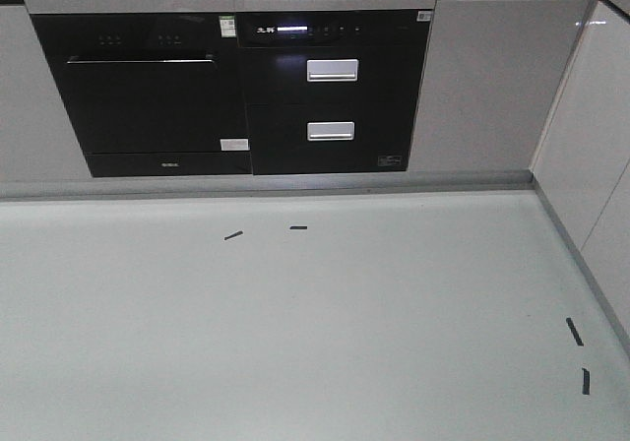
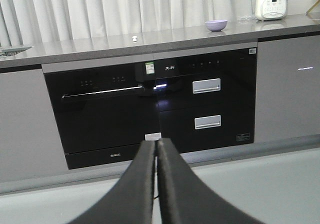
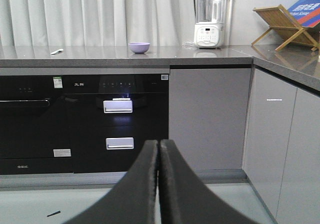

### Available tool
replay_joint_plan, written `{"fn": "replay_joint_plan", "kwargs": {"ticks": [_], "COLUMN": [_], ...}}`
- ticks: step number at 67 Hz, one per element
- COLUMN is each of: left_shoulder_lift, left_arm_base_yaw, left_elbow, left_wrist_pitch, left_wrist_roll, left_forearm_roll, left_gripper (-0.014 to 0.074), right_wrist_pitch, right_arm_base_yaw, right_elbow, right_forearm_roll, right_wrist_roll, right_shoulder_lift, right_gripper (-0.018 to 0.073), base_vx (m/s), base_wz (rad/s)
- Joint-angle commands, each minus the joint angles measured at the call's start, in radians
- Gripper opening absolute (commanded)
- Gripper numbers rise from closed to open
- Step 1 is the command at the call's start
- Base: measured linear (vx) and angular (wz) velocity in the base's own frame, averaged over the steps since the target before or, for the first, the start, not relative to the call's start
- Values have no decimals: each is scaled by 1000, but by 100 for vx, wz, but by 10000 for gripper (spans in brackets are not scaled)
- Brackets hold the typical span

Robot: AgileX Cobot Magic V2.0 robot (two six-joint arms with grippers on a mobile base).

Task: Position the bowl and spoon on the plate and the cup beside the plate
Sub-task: 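Drive the base toward the grey countertop with both grippers raised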

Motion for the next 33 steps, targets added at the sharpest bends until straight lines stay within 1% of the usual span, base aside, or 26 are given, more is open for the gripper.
{"fn": "replay_joint_plan", "kwargs": {"ticks": [1, 33], "left_shoulder_lift": [-5, -5], "left_arm_base_yaw": [-1, -1], "left_elbow": [-7, -7], "left_wrist_pitch": [-75, -75], "left_wrist_roll": [-11, -11], "left_forearm_roll": [0, 0], "left_gripper": [-6, -6], "right_wrist_pitch": [-77, -77], "right_arm_base_yaw": [-6, -6], "right_elbow": [4, 4], "right_forearm_roll": [-2, -2], "right_wrist_roll": [-6, -6], "right_shoulder_lift": [-8, -8], "right_gripper": [-6, -6], "base_vx": [3, 2], "base_wz": [8, 5]}}
